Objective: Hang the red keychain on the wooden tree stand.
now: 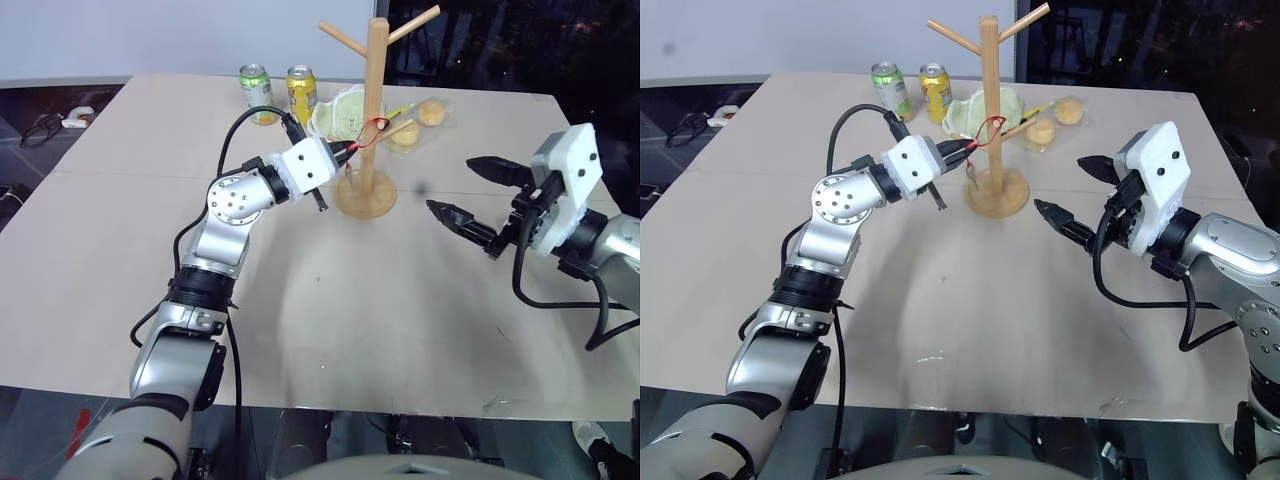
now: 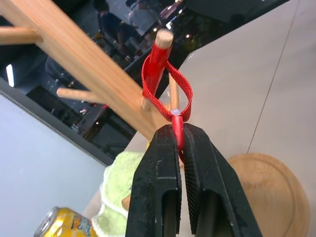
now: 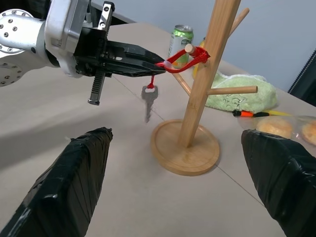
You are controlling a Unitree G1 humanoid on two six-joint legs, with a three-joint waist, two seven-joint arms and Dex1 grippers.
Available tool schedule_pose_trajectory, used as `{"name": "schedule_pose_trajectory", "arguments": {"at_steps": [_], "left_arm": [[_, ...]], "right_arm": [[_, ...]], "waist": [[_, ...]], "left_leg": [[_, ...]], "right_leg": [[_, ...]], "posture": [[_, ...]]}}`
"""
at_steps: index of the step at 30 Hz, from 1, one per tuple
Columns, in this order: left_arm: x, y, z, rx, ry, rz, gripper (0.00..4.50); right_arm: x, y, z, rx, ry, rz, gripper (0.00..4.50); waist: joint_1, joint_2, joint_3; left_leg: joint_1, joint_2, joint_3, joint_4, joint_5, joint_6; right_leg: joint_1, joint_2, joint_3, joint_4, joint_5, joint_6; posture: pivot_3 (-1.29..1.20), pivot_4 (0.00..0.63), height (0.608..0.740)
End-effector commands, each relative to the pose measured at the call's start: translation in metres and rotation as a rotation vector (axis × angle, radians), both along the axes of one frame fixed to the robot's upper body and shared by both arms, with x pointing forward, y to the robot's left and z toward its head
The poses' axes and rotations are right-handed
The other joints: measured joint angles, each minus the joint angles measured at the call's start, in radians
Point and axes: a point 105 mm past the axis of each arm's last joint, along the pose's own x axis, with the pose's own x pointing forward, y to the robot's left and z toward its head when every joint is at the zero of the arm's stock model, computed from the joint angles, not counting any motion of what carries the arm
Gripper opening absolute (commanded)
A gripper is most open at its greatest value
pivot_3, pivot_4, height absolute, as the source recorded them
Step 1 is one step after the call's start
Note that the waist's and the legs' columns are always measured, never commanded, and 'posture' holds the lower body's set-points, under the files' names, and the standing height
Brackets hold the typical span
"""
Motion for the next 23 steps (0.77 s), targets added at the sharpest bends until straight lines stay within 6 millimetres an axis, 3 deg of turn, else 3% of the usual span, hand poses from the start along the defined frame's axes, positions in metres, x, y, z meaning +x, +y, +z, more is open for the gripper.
{"name": "schedule_pose_trajectory", "arguments": {"at_steps": [1,8,13,16,19,23], "left_arm": [[-0.001,0.002,0.012,-0.021,-0.028,-0.009,1.03],[-0.001,0.020,0.014,-0.033,0.044,-0.001,4.43],[-0.006,0.045,0.021,-0.145,0.247,-0.022,4.43],[-0.018,0.065,0.004,-0.117,0.445,-0.017,4.43],[-0.030,0.082,-0.005,-0.115,0.581,-0.009,4.43],[-0.040,0.110,-0.009,-0.137,0.708,0.037,4.43]], "right_arm": [[-0.003,-0.002,0.011,0.002,-0.056,-0.003,4.50],[-0.002,-0.003,0.004,0.001,-0.037,-0.002,4.50],[-0.002,-0.003,0.014,0.025,-0.064,0.019,4.50],[-0.004,0.000,0.016,0.034,-0.064,0.052,4.50],[-0.009,0.000,0.007,-0.001,-0.021,0.083,4.50],[-0.012,-0.015,-0.016,-0.108,0.070,0.094,4.50]], "waist": [[0.000,0.000,0.000],[0.000,0.000,0.000],[-0.003,0.000,0.000],[-0.007,0.000,0.000],[-0.009,0.000,0.000],[0.000,0.000,0.000]], "left_leg": [[0.000,0.000,0.000,0.000,0.000,0.000],[0.000,0.000,0.000,0.000,0.000,0.000],[0.000,0.000,-0.002,0.000,0.000,0.000],[0.000,0.000,-0.003,0.000,0.000,0.000],[0.000,0.000,-0.004,0.000,0.000,0.000],[0.000,0.000,-0.005,0.000,0.000,0.000]], "right_leg": [[0.000,0.000,0.000,0.000,0.000,0.000],[0.000,0.000,0.000,0.000,0.000,0.000],[0.000,0.000,0.000,0.000,0.000,0.000],[0.000,0.000,0.000,0.000,0.000,0.000],[0.000,0.000,0.000,0.000,0.000,0.000],[0.000,-0.001,0.000,-0.001,-0.002,-0.003]], "posture": [[0.00,0.150,0.740],[0.00,0.150,0.740],[0.00,0.150,0.740],[0.00,0.150,0.740],[0.00,0.150,0.740],[0.00,0.150,0.740]]}}
